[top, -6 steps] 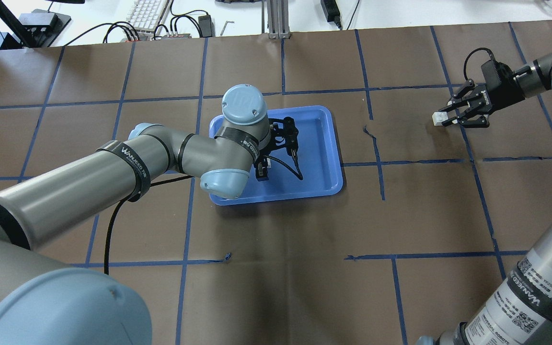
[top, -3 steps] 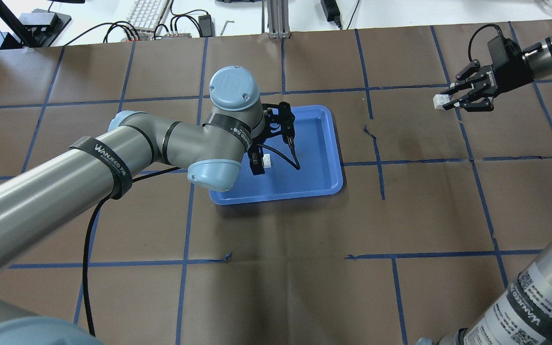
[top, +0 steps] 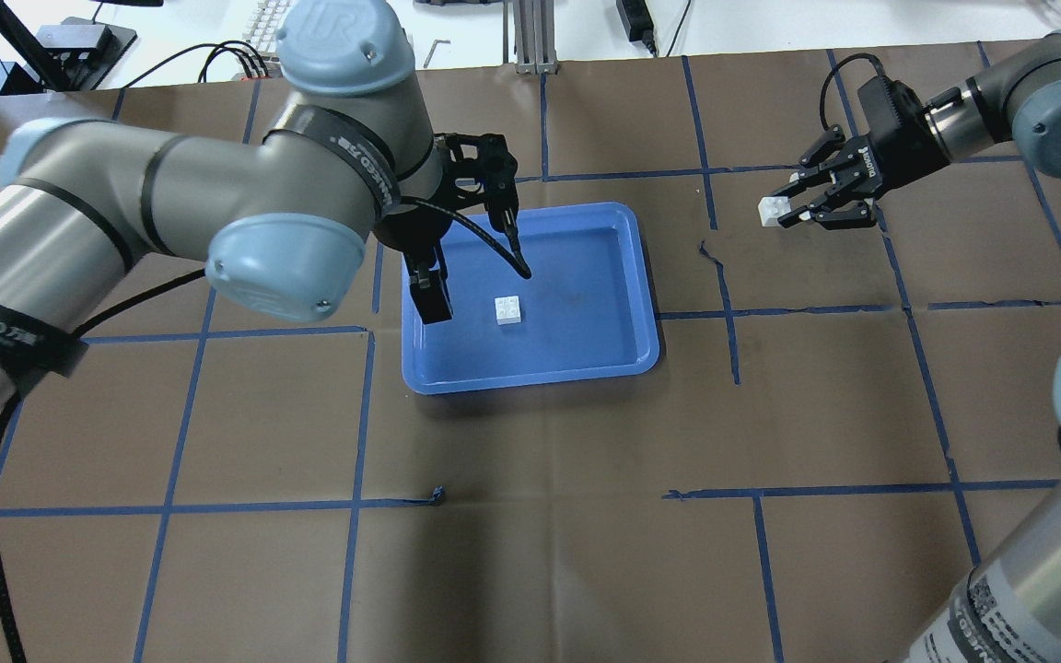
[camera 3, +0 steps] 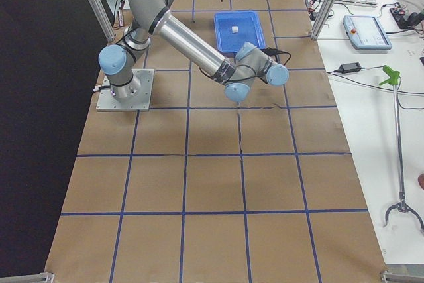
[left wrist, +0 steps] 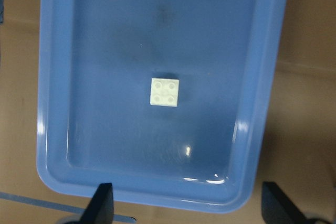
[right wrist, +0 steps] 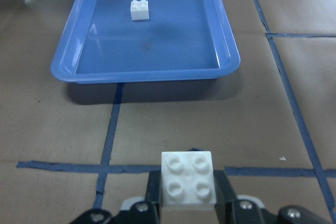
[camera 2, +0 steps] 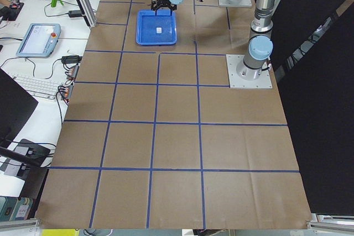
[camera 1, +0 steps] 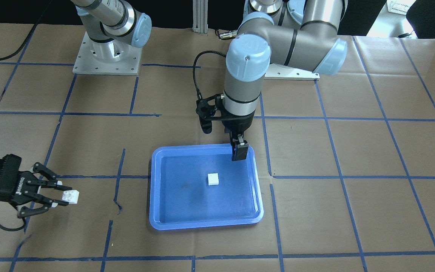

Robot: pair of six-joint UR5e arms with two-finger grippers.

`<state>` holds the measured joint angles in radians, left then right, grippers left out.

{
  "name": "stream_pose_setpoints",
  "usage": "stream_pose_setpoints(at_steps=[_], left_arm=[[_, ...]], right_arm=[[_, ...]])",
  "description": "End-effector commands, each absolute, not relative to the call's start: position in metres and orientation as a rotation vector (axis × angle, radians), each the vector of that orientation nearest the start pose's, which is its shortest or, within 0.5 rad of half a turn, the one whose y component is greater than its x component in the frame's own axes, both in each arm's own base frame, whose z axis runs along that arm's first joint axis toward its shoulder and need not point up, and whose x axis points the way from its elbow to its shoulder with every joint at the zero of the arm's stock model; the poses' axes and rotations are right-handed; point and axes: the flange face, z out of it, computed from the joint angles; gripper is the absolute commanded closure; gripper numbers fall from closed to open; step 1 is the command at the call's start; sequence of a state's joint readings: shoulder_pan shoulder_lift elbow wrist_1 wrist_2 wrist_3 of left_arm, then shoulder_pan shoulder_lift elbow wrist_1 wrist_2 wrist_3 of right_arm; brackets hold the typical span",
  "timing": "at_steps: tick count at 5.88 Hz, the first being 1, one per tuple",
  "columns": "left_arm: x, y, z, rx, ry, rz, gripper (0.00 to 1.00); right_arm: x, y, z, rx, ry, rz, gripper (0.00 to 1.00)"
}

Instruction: Assemble white blocks and place on blue tray

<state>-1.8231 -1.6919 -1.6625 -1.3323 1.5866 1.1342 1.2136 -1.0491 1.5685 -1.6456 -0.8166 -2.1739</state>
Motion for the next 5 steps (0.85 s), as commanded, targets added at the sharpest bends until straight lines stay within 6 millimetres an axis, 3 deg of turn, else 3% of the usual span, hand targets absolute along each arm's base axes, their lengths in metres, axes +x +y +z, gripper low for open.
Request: stream_pose_setpoints(at_steps=[1,3,5], left_arm=[[-0.247,-0.460,0.476,1.873,2.507,0.003,0.01],[-0.222,-0.460,0.497,1.291,2.834,-0.053,0.01],[-0.185,-0.470,0.507,0.474,3.087,-0.112,0.01]], right_arm=[[0.074,-0.634,0.228,-1.801,1.520,-0.739,0.76],[0.148,-0.628,0.218,-1.791,1.626,-0.717,0.76],[0.205,-0.596,0.191,-1.748,1.735,-0.759,0.76]])
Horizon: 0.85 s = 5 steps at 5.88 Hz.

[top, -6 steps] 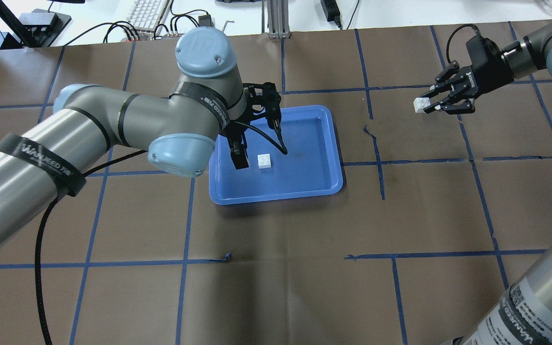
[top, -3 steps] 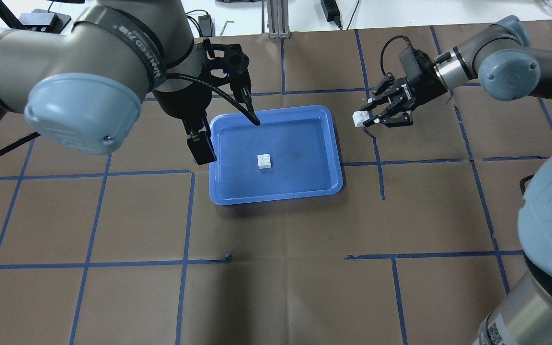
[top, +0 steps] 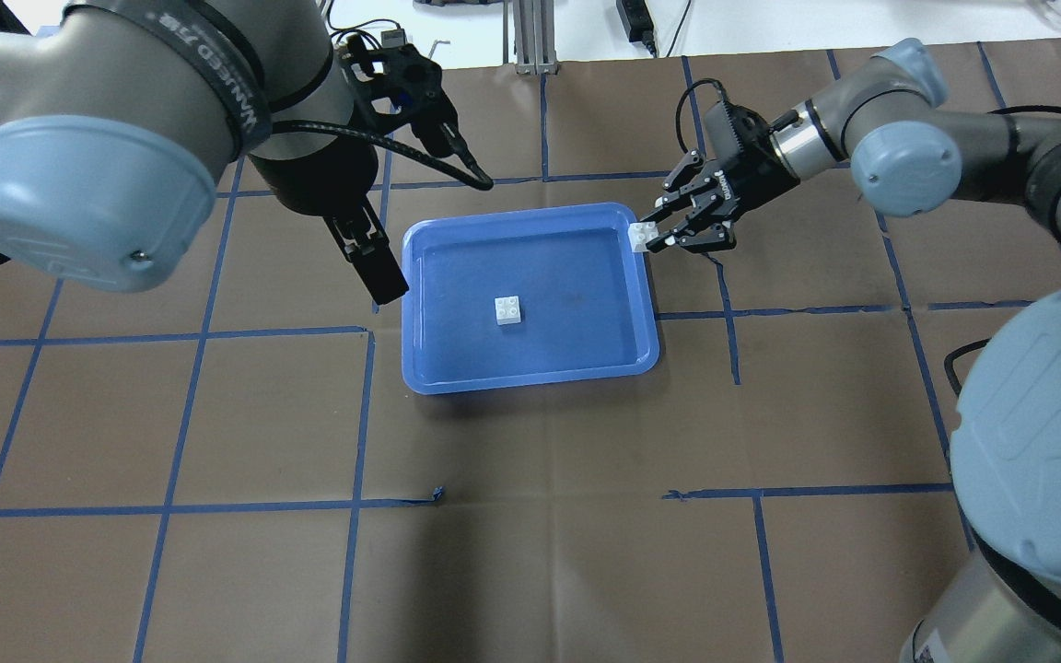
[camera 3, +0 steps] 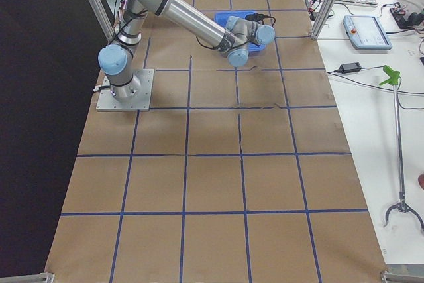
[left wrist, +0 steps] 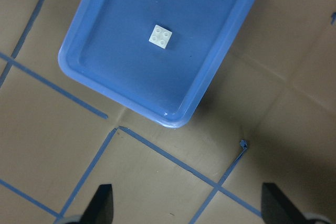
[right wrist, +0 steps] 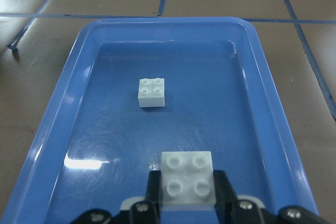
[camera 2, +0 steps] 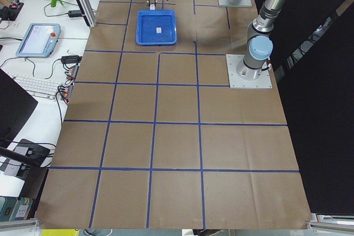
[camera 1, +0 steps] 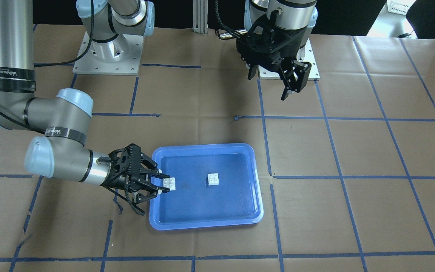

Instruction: Assemble white blocks and place on blue tray

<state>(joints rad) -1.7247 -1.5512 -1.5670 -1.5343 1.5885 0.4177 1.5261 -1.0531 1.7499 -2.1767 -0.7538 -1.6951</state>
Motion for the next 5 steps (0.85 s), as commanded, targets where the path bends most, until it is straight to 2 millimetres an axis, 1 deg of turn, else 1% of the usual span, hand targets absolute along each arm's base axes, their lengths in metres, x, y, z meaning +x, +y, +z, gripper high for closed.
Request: stream_pose_setpoints(at_steps=[1,2,3,4,5], left_arm=[[-0.171,-0.474,0.512,0.255,3.116,-0.127,0.01],[-0.170,-0.471,0.508,0.082,3.124,-0.114,0.01],[-0.162,-0.474,0.510,0.038,3.131,-0.107,0.01],[-0.160,-0.474,0.515,0.036,3.133,-0.123,0.01],[-0.158,-0.476,0.519,0.025,3.153,-0.137,0.01]], right_arm=[[0.220,-0.589,0.184,-1.743,1.737,-0.754,0.76],[0.232,-0.588,0.174,-1.735,1.766,-0.766,0.76],[0.239,-0.582,0.155,-1.722,1.770,-0.753,0.76],[0.243,-0.573,0.152,-1.711,1.788,-0.770,0.76],[0.243,-0.571,0.145,-1.709,1.792,-0.771,0.76]])
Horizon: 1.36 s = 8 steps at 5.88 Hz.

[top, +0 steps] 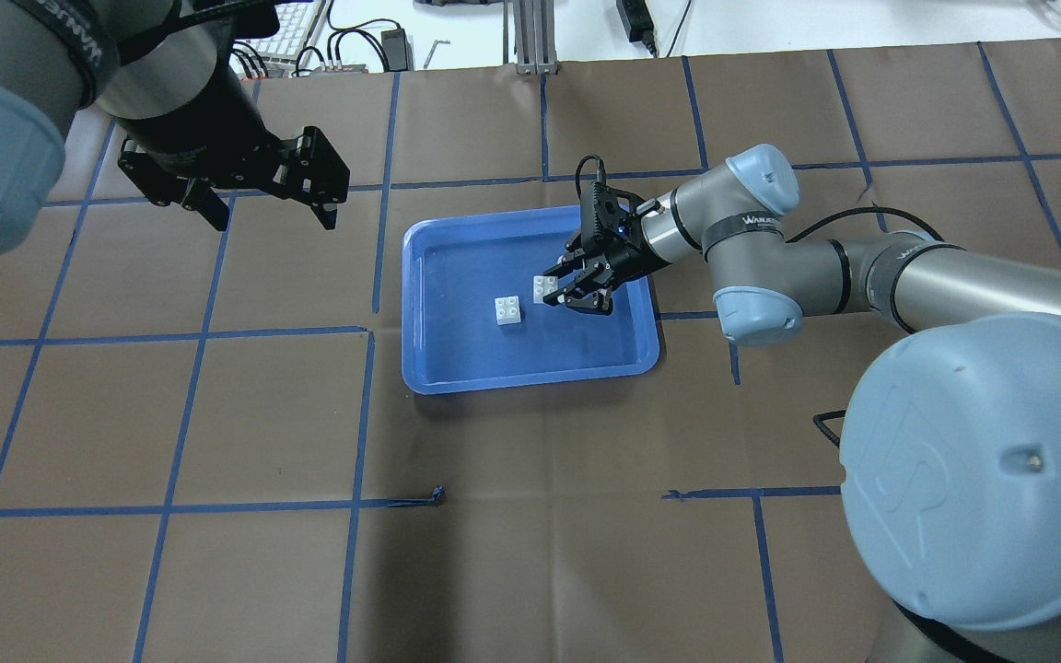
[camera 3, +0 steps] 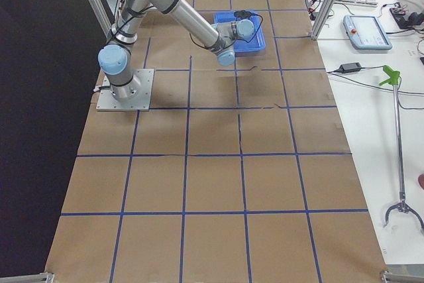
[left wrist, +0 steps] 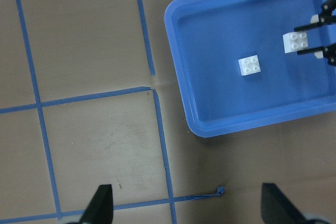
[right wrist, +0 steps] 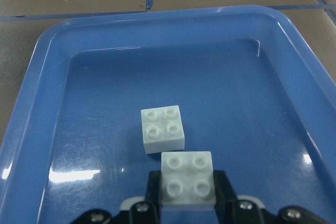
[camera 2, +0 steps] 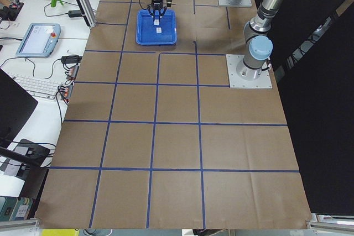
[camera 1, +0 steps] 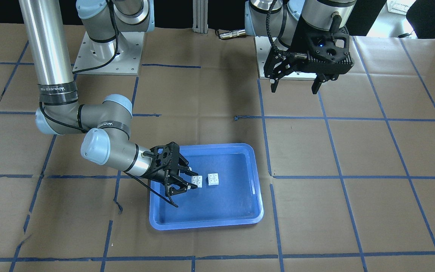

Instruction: Assemble white blocks and place on blue tray

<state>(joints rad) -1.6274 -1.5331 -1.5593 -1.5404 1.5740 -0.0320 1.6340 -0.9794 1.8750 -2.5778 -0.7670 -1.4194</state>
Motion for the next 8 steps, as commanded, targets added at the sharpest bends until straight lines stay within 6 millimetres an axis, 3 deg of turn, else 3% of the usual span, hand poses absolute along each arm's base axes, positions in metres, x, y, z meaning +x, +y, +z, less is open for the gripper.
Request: stream_pose_setpoints(at_steps=[1,4,6,7,8], left_arm=[[-0.159,-0.475,0.530,0.026,3.160,-0.171,0.01],[-0.159,-0.461,0.541,0.026,3.187,-0.166,0.01],[-0.154,-0.465,0.552,0.060,3.184,-0.185,0.00],[-0.137,-0.469,0.555,0.079,3.171,-0.199,0.00],[-0.121,-0.473,0.538,0.037,3.146,-0.139,0.00]], right_arm=[[0.245,-0.571,0.143,-1.710,1.795,-0.784,0.76],[0.252,-0.570,0.140,-1.716,1.787,-0.775,0.76],[0.252,-0.570,0.139,-1.714,1.786,-0.774,0.76],[0.253,-0.570,0.138,-1.714,1.784,-0.773,0.76],[0.253,-0.570,0.137,-1.713,1.784,-0.771,0.76]])
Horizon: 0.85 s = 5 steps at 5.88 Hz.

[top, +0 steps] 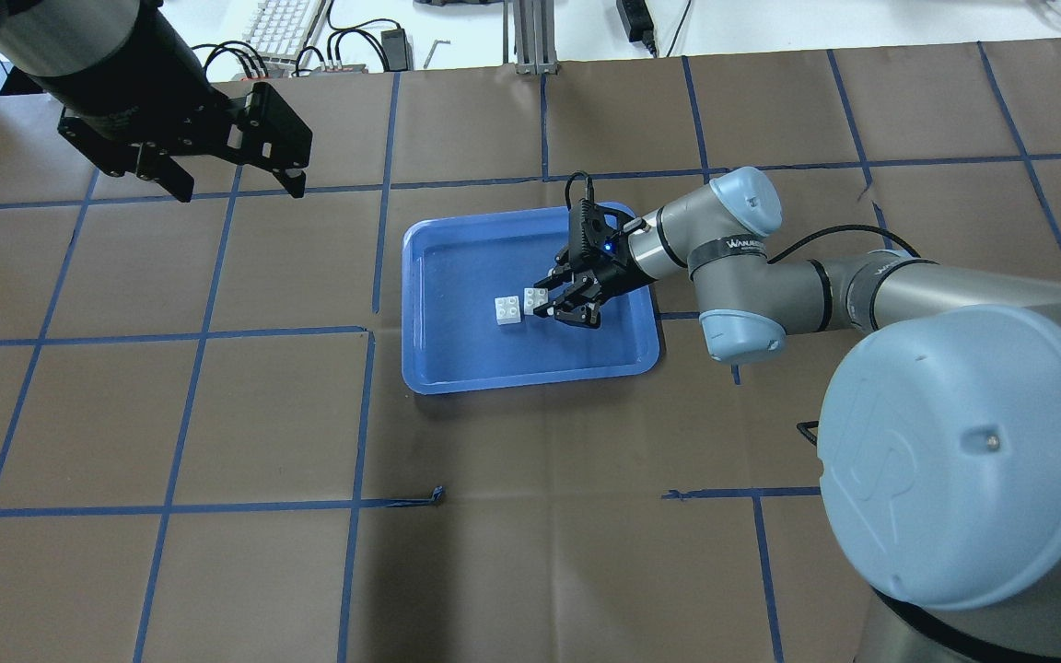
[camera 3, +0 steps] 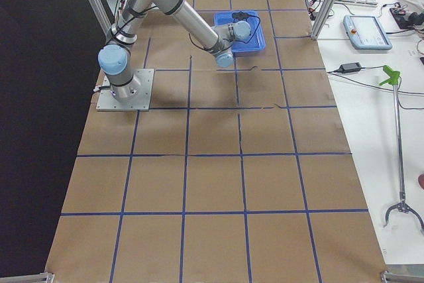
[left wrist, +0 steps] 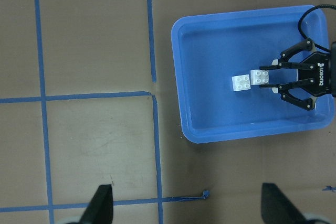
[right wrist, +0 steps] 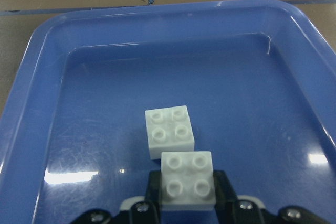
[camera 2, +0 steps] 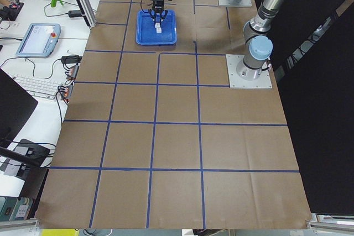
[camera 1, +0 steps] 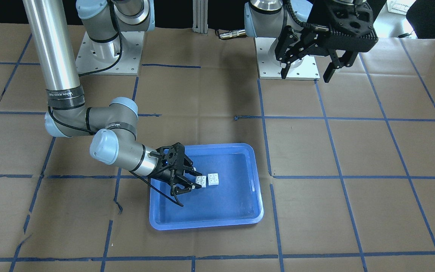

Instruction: Assemble white blocks and place on blue tray

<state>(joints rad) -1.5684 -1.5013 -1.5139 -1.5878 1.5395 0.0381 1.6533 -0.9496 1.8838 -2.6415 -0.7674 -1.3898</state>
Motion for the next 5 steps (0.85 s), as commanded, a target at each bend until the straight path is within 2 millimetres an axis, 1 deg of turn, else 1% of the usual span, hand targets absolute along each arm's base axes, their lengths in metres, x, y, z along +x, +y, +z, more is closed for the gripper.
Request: stream_pose_setpoints(at_steps=[1,4,5], left_arm=[[-0.1220,-0.4718,0.5362,0.030,3.154,-0.110,0.00],[-0.1262,-0.4729,0.5310,0.023,3.162,-0.093,0.00],[-0.1263,-0.4734,0.5322,0.023,3.163,-0.103,0.00]], right_arm=[[0.2531,-0.5691,0.1365,-1.711,1.783,-0.771,0.76],[0.2536,-0.5690,0.1370,-1.706,1.777,-0.775,0.75],[0.2545,-0.5686,0.1370,-1.707,1.775,-0.774,0.75]])
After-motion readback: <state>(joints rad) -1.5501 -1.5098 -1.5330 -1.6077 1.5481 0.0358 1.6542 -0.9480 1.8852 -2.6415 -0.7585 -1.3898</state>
